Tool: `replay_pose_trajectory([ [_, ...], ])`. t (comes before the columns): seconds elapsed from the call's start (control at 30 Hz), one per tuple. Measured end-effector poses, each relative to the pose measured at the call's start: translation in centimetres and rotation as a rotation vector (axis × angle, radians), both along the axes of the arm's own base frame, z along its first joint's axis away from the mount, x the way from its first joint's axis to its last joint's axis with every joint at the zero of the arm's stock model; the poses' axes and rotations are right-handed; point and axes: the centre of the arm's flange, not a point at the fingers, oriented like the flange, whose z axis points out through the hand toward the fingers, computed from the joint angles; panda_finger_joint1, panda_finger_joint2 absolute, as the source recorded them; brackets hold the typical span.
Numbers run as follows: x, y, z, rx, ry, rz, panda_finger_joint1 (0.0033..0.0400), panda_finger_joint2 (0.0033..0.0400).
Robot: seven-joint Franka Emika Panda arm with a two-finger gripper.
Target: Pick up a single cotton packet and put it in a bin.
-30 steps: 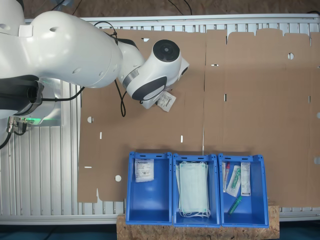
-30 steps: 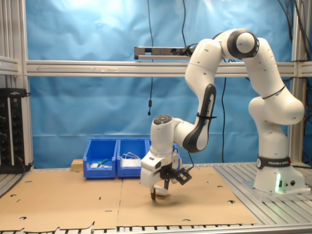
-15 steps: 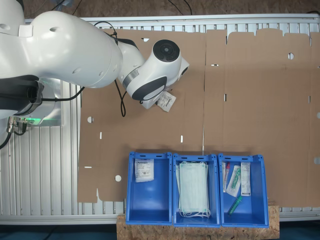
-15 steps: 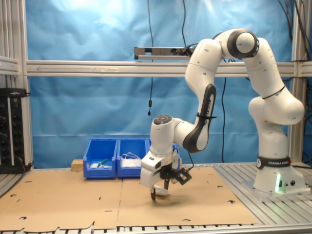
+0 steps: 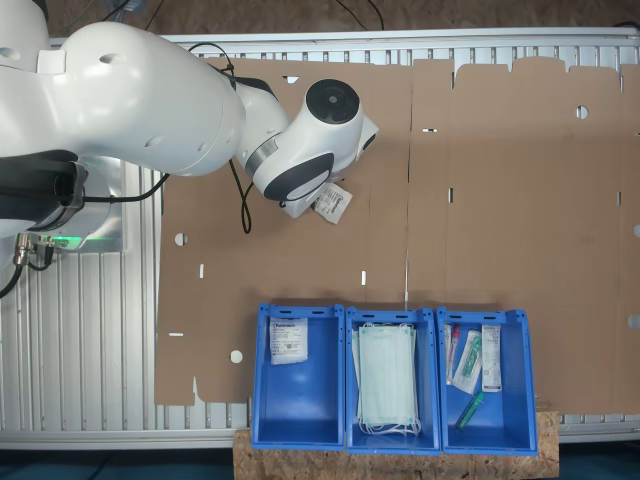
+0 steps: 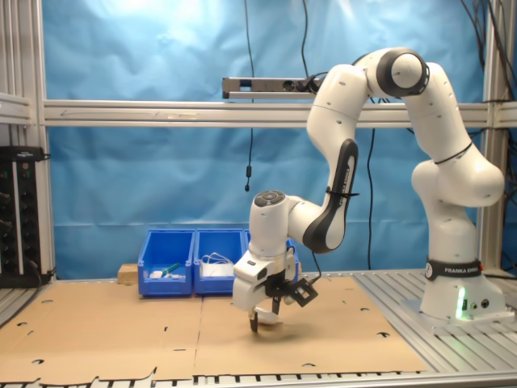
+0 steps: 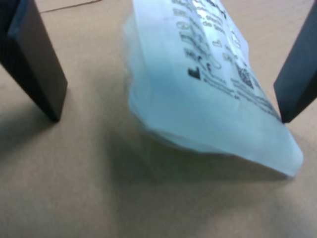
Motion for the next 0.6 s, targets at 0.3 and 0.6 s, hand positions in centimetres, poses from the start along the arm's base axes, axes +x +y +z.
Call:
replay_pose_trajectory([
  [0.3,0.00,0.00,0.00,0.000,0.000,0.000,0.0400,0.0400],
  [0.6,0.15,-0.14,-0.16,0.005,-0.007,-0.001,0.0400,0.0400],
])
